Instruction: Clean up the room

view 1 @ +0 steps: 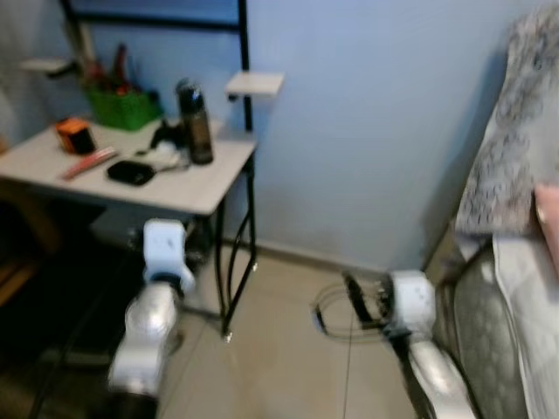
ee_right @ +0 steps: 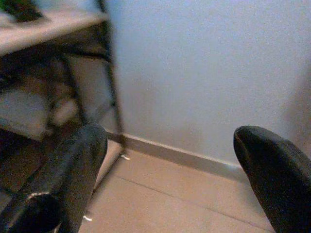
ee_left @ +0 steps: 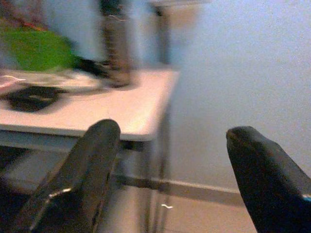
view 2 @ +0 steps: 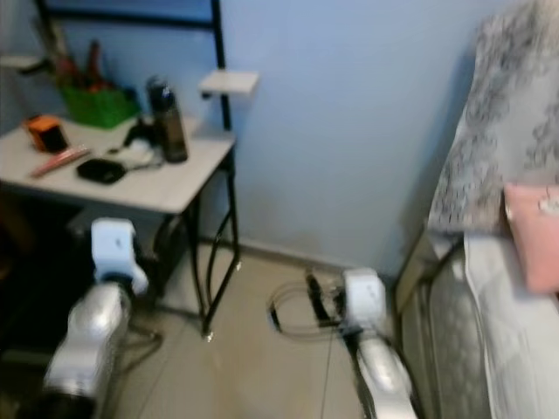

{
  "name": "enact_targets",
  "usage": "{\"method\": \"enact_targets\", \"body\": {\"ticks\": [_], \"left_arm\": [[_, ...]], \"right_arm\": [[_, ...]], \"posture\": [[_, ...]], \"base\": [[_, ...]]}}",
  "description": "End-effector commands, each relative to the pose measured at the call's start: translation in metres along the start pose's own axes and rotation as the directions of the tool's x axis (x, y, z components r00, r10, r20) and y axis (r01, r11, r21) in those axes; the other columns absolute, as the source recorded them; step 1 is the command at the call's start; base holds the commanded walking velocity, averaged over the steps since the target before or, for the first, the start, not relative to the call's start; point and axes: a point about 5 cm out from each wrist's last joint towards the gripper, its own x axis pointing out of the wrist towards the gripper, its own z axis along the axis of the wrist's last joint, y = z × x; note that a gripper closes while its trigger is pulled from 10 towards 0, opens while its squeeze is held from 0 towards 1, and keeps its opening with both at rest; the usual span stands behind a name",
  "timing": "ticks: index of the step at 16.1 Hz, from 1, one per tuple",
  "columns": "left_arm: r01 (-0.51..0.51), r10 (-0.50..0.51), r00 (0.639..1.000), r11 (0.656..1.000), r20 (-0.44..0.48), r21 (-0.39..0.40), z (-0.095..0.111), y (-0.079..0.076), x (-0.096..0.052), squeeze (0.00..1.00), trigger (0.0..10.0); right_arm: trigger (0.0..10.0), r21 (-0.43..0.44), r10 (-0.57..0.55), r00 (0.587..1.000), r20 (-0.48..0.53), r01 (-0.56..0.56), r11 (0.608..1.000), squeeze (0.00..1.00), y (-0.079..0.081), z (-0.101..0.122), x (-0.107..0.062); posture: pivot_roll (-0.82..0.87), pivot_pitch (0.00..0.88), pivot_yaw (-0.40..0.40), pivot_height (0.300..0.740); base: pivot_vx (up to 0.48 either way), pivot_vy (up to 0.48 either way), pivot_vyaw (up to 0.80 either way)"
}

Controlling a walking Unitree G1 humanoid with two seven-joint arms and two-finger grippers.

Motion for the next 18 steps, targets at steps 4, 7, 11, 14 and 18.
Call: {"method": "enact_targets", "body": {"ticks": [4, 7, 11, 14, 18], "left_arm": [[0.166, -0.168, 0.983, 0.986, 0.077, 0.032, 0.010, -0.018, -0.012, 0.00, 10.0], [0.129, -0.134, 0.983, 0.990, 0.124, 0.048, 0.022, -0.017, -0.017, 0.00, 10.0], [-0.004, 0.012, 0.994, 0.998, 0.105, -0.067, 0.024, -0.011, -0.020, 0.00, 10.0], [0.002, 0.005, 0.995, 0.997, 0.099, -0.073, 0.023, -0.013, -0.021, 0.00, 10.0], [0.002, 0.005, 0.995, 0.997, 0.099, -0.073, 0.023, -0.013, -0.021, 0.00, 10.0]], "right_arm": [[10.0, -0.002, -0.063, 0.998, -0.007, 0.063, 0.998, 0.00, -0.007, -0.011, -0.018], [10.0, 0.016, -0.103, 0.984, 0.145, 0.102, 0.995, 0.00, -0.006, 0.020, -0.016], [10.0, -0.009, -0.074, 0.986, 0.151, 0.076, 0.997, 0.00, 0.002, 0.031, -0.010], [10.0, -0.004, -0.058, 0.985, 0.161, 0.060, 0.998, 0.00, 0.006, 0.035, -0.009], [10.0, -0.004, -0.058, 0.985, 0.161, 0.060, 0.998, 0.00, 0.006, 0.035, -0.009]], "posture": [[0.16, 0.000, 0.022, 0.740], [0.16, 0.000, 0.016, 0.740], [0.18, 0.000, 0.008, 0.740], [0.18, 0.000, 0.005, 0.740], [0.18, 0.000, 0.005, 0.740]], "base": [[0.480, 0.000, 0.00], [0.480, 0.000, 0.00], [0.453, 0.000, 0.00], [0.000, 0.000, 0.00], [0.000, 0.000, 0.00]]}}
